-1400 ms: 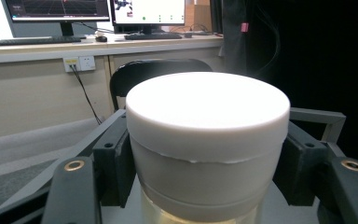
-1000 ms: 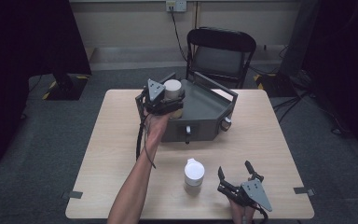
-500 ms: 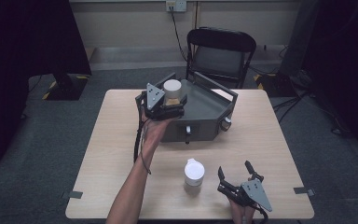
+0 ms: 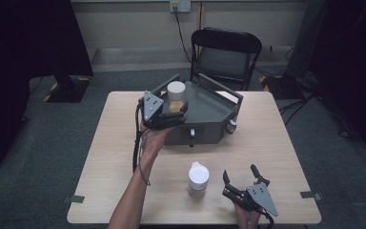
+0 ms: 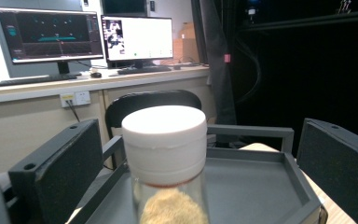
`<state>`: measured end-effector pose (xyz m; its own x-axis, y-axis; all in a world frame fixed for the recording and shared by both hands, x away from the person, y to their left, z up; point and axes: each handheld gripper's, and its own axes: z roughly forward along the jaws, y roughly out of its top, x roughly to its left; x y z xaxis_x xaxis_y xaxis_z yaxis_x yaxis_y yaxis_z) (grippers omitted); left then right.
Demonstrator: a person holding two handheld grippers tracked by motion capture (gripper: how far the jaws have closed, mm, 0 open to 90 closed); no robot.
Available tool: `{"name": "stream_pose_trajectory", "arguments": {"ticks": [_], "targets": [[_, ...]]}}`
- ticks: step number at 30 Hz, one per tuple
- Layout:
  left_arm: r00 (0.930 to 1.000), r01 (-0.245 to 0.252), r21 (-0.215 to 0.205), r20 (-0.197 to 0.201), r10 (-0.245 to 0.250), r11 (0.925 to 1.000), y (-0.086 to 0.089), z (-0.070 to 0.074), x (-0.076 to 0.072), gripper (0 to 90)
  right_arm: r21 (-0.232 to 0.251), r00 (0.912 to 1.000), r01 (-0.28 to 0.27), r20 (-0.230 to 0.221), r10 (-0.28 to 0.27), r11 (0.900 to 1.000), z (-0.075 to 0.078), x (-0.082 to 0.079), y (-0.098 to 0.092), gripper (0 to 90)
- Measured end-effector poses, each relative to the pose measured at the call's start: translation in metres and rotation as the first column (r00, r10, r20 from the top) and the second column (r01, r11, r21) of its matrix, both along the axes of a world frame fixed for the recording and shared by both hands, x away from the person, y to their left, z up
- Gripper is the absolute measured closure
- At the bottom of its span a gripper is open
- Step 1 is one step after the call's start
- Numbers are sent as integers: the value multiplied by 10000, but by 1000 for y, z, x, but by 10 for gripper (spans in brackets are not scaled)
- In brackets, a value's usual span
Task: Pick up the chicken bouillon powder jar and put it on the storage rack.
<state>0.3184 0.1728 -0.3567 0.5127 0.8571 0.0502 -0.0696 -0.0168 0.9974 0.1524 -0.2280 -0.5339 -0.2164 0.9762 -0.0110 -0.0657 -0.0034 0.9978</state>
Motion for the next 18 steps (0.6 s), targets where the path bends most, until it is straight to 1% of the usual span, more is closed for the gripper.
{"name": "stream_pose_trajectory", "arguments": {"ticks": [1, 2, 4, 5, 7, 9, 11, 13, 15, 16, 18], "targets": [[10000, 29, -80, -90, -30, 10000, 3, -1, -1, 0, 2, 10000, 0, 1, 0, 10000, 0, 0, 0, 28], [9999, 27, -76, -170, -28, 10000, 4, -1, -3, 0, 3, 10000, 0, -1, 0, 10000, 0, 0, 0, 28], [9999, -40, -10, -132, 40, 10000, 7, -3, -7, 0, -2, 10000, 3, 4, -3, 10000, 0, 0, 0, 28], [9999, -57, -64, -115, 56, 10000, 8, -5, -9, 0, 7, 10000, 7, -4, -7, 10000, 0, 0, 0, 28], [9998, -61, -106, -191, 59, 9999, 12, -7, -12, 0, 6, 10000, 13, -4, -13, 10000, 0, 0, 0, 28], [9997, -140, -77, -186, 139, 9999, 14, -9, -15, 0, 5, 10000, 14, -5, -14, 10000, 0, 0, 0, 28], [9995, -135, -66, -300, 133, 9999, 17, -8, -19, 0, 4, 10000, 15, -5, -15, 10000, 0, 0, 0, 28], [9996, -153, -79, -223, 151, 9999, 19, -10, -23, 0, 6, 10000, 13, -5, -13, 10000, 0, 0, 0, 28], [9997, -174, -216, -176, 170, 9996, 21, -13, -29, 0, 6, 10000, 15, -3, -15, 10000, 0, 0, 0, 28], [9997, -222, -207, -126, 219, 9995, 21, -14, -31, 0, -4, 10000, 16, -6, -16, 10000, 0, 0, 0, 28], [9996, -294, -59, -6, 294, 9996, 21, -16, -36, 0, -3, 10000, 17, -8, -17, 10000, 0, 0, 0, 28]]}}
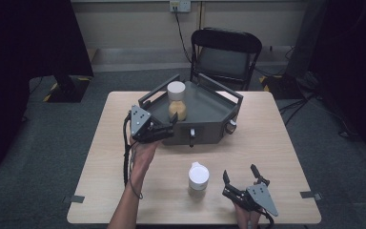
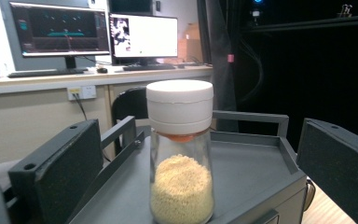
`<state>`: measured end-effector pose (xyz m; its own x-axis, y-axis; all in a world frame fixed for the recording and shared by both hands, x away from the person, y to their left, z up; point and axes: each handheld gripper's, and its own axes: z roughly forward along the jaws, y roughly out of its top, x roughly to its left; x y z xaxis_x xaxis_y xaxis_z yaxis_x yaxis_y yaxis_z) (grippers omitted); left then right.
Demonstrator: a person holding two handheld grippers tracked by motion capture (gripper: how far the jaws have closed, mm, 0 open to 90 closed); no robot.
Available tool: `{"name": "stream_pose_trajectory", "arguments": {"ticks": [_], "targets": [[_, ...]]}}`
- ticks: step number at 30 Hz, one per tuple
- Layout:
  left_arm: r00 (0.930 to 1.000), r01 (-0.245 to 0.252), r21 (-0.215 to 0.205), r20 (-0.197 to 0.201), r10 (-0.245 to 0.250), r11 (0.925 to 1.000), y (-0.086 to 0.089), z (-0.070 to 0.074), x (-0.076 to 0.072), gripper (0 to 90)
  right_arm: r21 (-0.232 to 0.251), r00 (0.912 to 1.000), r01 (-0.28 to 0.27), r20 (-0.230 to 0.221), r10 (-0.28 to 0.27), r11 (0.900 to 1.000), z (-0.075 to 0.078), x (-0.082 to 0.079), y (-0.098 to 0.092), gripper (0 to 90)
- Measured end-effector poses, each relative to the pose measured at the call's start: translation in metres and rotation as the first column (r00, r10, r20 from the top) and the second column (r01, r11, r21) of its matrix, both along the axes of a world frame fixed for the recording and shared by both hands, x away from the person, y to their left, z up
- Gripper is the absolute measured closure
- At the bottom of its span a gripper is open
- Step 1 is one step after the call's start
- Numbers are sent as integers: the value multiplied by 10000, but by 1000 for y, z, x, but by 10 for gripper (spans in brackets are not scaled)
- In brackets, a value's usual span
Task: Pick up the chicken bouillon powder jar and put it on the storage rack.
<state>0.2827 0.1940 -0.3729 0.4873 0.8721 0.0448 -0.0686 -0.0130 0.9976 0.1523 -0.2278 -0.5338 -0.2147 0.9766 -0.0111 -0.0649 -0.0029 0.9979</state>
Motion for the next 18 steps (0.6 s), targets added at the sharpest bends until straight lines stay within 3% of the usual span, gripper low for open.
{"name": "stream_pose_trajectory", "arguments": {"ticks": [18], "targets": [[9989, -247, -642, 374, 271, 9976, 17, -32, -43, 0, 5, 10000, 1, 9, -1, 10000, 0, 0, 0, 28]]}}
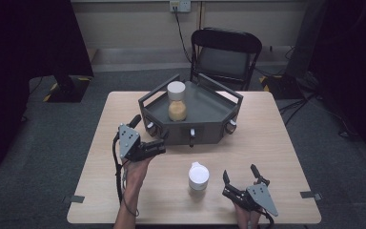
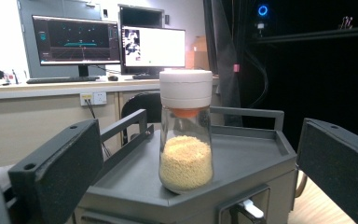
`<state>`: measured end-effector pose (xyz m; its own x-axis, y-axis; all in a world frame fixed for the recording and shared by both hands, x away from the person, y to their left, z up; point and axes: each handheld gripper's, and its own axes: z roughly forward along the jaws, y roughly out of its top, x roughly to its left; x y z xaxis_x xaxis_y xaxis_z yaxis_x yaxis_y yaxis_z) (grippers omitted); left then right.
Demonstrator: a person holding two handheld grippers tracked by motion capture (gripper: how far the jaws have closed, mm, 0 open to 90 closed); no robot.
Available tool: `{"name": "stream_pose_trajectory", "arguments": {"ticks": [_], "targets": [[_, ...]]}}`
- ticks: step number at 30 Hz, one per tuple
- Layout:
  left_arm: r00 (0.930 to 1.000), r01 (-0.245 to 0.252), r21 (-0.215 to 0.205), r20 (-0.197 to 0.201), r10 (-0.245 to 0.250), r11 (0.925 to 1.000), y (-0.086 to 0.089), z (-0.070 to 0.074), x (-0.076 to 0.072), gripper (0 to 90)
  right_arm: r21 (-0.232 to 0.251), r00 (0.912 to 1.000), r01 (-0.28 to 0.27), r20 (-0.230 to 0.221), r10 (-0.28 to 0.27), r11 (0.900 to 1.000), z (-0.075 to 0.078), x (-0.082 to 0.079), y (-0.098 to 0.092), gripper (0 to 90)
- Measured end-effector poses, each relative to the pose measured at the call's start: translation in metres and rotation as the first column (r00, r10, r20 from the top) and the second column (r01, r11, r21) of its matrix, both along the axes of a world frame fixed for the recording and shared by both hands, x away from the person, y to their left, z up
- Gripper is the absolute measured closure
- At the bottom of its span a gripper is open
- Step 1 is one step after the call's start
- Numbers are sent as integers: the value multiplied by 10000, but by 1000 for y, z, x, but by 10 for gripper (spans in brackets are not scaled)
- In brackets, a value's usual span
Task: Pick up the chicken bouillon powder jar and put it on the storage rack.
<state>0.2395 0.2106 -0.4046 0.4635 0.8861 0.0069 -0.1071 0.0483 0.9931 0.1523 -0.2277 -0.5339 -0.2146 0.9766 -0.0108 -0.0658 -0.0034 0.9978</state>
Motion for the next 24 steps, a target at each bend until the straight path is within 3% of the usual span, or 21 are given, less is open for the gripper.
{"name": "stream_pose_trajectory", "arguments": {"ticks": [13, 24], "targets": [[9989, -226, 150, 409, 220, 9996, 6, -17, -25, 0, -3, 10000, 3, 2, -3, 10000, 0, 0, 0, 28], [9978, -278, -279, 588, 294, 9992, 10, -37, -45, 0, 0, 10000, 21, 4, -21, 10000, 0, 0, 0, 28]]}}
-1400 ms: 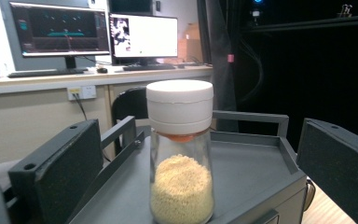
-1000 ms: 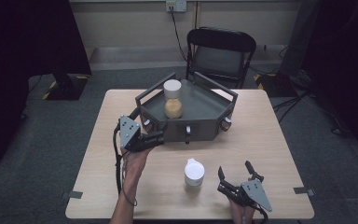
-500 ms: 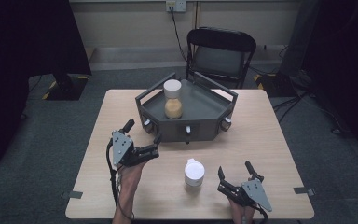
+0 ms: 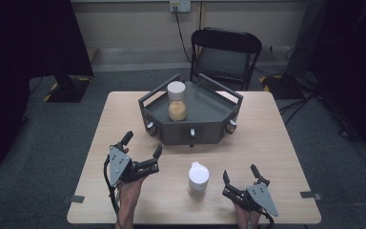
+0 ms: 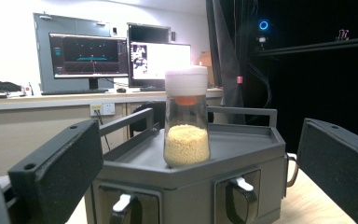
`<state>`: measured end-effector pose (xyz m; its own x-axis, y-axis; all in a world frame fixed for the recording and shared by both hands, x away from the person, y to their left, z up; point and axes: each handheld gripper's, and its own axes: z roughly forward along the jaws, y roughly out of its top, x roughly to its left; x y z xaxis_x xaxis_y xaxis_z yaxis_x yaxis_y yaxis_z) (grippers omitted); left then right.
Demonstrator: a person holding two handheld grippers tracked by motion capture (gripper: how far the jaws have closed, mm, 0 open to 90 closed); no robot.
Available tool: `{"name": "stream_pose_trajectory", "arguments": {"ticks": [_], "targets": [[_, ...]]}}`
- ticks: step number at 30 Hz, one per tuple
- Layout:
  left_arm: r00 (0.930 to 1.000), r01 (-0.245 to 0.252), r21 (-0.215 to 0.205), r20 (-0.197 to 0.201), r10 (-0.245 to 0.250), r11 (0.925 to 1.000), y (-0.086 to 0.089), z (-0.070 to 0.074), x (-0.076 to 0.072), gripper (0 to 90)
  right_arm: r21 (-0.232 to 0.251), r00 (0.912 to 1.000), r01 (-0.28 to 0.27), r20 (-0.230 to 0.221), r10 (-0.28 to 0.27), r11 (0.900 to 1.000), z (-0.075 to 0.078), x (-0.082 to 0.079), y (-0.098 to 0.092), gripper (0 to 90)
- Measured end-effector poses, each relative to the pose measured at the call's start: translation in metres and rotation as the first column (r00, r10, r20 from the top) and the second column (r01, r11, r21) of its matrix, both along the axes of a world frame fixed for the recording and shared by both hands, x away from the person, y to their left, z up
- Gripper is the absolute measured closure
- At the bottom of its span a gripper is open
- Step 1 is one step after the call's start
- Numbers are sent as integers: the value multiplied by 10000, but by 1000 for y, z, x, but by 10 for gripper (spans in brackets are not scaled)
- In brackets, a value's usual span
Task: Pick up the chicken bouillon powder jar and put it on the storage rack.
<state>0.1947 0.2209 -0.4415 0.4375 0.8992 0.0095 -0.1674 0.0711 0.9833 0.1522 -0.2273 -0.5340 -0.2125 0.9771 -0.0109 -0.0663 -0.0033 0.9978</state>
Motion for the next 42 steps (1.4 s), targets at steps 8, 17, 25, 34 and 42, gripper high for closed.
{"name": "stream_pose_trajectory", "arguments": {"ticks": [8, 17, 25, 34, 42], "targets": [[9990, 320, -28, -321, -320, 9995, -1, -19, -6, 0, 1, 10000, 3, 2, -3, 10000, 0, 0, 0, 28], [9979, 366, 49, -542, -363, 9993, -9, -39, -15, 0, 1, 10000, 3, 1, -3, 10000, 0, 0, 0, 28], [9966, 286, 231, -776, -267, 9993, -11, -62, -21, 0, 6, 10000, 4, -2, -4, 10000, 0, 0, 0, 28], [9940, 182, 267, -1087, -151, 9995, -10, -81, -26, 0, 4, 10000, 22, 2, -22, 10000, 0, 0, 0, 28], [9933, 5, 503, -1157, 53, 9987, -7, -90, -27, 0, 2, 10000, 21, 2, -21, 10000, 0, 0, 0, 28]]}}
